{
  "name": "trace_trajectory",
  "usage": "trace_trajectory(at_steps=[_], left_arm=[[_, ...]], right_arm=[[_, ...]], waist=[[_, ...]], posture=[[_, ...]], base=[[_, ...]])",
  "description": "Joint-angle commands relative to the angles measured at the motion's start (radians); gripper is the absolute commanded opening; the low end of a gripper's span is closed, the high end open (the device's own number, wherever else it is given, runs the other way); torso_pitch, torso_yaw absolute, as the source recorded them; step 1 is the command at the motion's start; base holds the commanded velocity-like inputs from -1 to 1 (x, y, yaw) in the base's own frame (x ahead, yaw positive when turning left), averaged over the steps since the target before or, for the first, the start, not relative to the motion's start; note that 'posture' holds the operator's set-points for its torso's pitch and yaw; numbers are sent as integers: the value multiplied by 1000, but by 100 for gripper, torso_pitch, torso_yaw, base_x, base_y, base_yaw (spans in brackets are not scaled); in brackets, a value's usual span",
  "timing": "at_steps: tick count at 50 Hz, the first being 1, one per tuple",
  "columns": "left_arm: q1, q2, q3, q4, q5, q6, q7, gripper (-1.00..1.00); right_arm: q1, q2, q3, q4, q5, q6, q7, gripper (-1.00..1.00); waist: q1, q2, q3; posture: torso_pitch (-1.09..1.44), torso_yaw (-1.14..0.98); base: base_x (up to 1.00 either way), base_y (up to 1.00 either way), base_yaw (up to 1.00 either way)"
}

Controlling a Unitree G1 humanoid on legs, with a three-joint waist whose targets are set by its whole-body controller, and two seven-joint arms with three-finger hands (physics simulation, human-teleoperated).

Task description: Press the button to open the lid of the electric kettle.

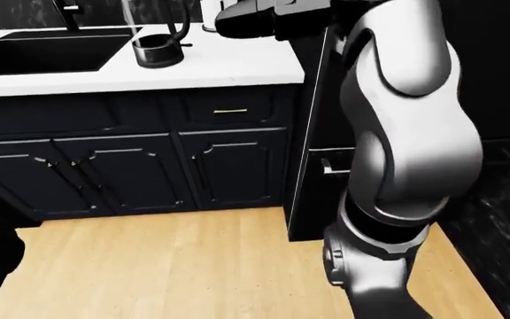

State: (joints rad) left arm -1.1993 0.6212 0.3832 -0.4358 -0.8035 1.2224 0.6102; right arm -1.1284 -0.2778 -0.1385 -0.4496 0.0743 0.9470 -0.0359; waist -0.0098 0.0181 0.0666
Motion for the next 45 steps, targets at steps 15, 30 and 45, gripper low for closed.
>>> trace_trajectory(at_steps=[15, 30, 45], left_arm=[[69, 269, -32, -72, -509, -126, 293, 100], [132, 340, -51, -76, -554, -207, 282, 100], [132, 338, -58, -84, -562, -202, 288, 100]], right_arm=[[-28, -57, -20, -182, 74, 166, -3, 100], [-20, -64, -13, -202, 98, 169, -22, 100], [-17, -60, 6, -208, 80, 172, -14, 100]], waist=[[4, 14, -28], [-9, 47, -18], [9, -35, -37]], posture=[[0, 0], [0, 0], [0, 0]], base=[[0, 2, 0], [0, 21, 0], [0, 21, 0]])
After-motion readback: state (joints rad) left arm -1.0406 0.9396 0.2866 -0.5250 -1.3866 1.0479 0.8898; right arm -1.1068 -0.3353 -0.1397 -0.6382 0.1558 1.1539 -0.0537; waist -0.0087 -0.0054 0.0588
